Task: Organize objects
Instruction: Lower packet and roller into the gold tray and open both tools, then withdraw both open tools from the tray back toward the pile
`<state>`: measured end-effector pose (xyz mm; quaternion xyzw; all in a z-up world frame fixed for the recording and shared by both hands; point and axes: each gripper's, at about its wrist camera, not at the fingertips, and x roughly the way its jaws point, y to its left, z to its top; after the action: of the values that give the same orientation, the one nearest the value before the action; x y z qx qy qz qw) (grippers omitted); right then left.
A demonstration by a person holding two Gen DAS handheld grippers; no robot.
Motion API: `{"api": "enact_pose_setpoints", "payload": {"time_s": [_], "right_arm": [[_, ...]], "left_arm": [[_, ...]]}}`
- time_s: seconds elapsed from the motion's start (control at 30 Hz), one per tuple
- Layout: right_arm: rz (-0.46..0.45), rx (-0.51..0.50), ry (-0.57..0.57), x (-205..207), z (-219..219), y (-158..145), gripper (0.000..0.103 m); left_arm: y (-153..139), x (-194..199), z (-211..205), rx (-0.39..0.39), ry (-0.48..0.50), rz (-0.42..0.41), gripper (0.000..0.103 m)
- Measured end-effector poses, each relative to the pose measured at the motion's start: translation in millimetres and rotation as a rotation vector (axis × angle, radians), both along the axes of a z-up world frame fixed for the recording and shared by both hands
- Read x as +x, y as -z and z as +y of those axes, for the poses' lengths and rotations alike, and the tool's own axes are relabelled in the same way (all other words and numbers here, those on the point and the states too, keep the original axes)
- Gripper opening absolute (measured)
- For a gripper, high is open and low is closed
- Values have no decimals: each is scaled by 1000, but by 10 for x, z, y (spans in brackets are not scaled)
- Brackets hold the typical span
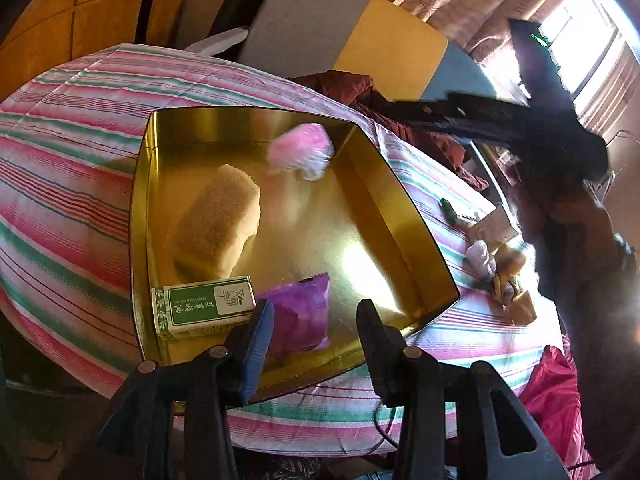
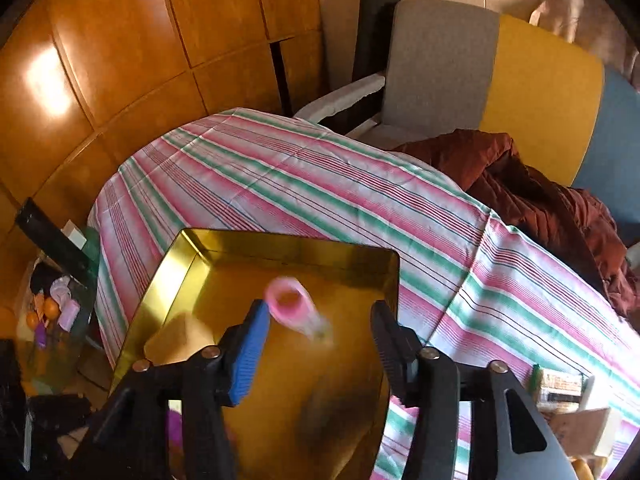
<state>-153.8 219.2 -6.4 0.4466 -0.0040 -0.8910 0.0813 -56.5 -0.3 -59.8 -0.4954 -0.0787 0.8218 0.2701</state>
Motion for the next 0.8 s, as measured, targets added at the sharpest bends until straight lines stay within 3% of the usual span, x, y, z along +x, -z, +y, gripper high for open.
{"api": "enact_pose_setpoints", "payload": {"time_s": [0.2, 0.33, 0.8], "right_arm": [[9, 41, -12, 412, -99, 87, 78], [10, 32, -9, 681, -190, 186, 82], [72, 27, 33, 1261, -409, 346, 92]], "left_arm": [[-98, 31, -30, -22, -30, 41, 43], [-229, 53, -51, -46, -69, 90, 43], [-492, 220, -39, -242, -215, 253, 43]]}}
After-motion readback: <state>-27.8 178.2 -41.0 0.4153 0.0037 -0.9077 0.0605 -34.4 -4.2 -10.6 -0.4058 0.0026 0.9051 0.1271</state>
